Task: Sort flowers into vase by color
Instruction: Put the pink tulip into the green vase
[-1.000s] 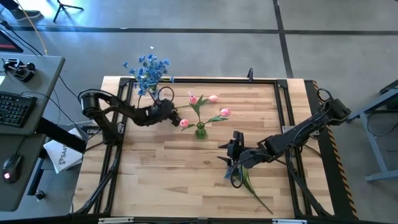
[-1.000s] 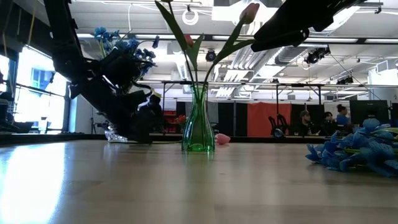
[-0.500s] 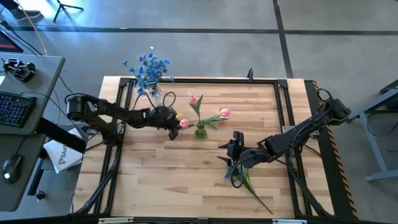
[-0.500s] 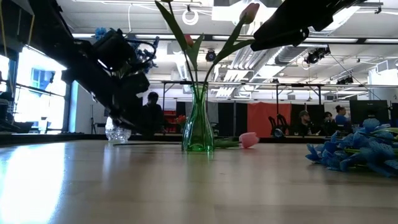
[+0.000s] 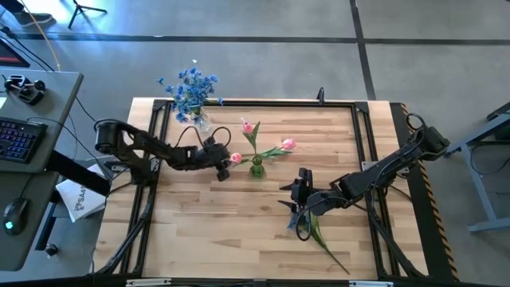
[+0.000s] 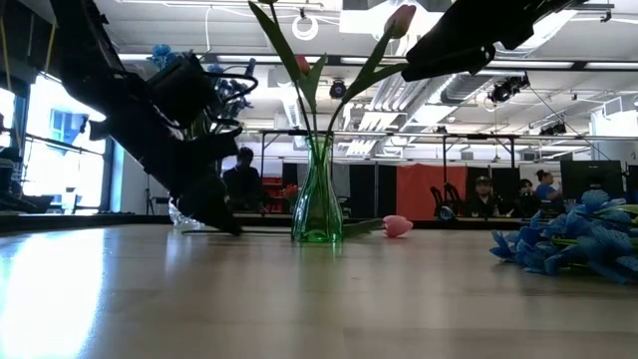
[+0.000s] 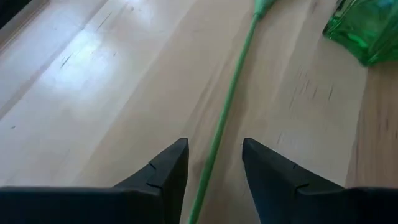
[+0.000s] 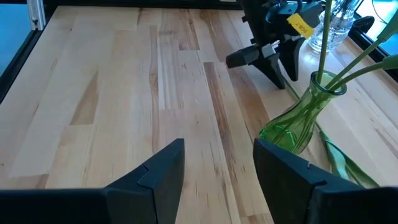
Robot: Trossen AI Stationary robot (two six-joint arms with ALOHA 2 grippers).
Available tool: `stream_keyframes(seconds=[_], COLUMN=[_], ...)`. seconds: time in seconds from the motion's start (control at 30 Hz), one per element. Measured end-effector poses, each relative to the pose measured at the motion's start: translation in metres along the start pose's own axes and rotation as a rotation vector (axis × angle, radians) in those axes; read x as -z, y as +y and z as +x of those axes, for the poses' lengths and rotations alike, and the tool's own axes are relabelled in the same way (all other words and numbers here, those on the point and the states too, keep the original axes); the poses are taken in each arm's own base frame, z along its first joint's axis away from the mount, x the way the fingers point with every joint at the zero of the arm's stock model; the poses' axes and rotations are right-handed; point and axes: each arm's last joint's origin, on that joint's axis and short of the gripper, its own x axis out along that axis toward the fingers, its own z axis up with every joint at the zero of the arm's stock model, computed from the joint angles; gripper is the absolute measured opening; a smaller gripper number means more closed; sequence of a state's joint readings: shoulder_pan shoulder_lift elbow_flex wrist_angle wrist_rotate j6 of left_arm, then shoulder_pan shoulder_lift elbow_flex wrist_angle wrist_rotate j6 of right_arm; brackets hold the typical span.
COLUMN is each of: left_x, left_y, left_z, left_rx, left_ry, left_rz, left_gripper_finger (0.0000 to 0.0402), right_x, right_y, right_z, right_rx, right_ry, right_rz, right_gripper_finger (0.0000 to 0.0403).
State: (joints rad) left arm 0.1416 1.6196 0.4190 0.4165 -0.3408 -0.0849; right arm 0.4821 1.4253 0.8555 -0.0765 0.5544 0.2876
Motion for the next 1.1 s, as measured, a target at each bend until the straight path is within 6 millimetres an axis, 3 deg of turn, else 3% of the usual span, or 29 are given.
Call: stream_keyframes(seconds=[0.17, 0.37, 0.6, 0.8, 1.1], left_x=[0.006, 0.007, 0.001, -0.032, -0.068], left_y=[0.0, 0.001, -0.004, -0.02, -0.041], left_z=[0.008, 0.008, 0.0, -0.037, -0.121], left_rx=[0.007, 0.027, -0.022, -0.095, -0.121], left_ry=[0.032, 0.059, -0.011, -0.27, -0.613], left_rz=[-0.07, -0.151, -0.214, -0.202, -0.098], left_gripper_finger=[0.0119, 0.0013, 0.0003, 0.0001, 0.0], right_x=[0.0, -0.001, -0.001, -0.004, -0.006], right_y=[0.0, 0.0, 0.0, -0.003, -0.003], right_z=[0.0, 0.0, 0.0, 0.002, 0.002], right_rx=[-0.001, -0.003, -0.003, 0.026, 0.041], right_ry=[-0.003, -0.012, -0.013, -0.037, -0.058], right_rz=[0.002, -0.001, -0.019, -0.008, -0.01], right_gripper_finger=[0.0188, 0.0188, 0.0188, 0.0188, 0.0188])
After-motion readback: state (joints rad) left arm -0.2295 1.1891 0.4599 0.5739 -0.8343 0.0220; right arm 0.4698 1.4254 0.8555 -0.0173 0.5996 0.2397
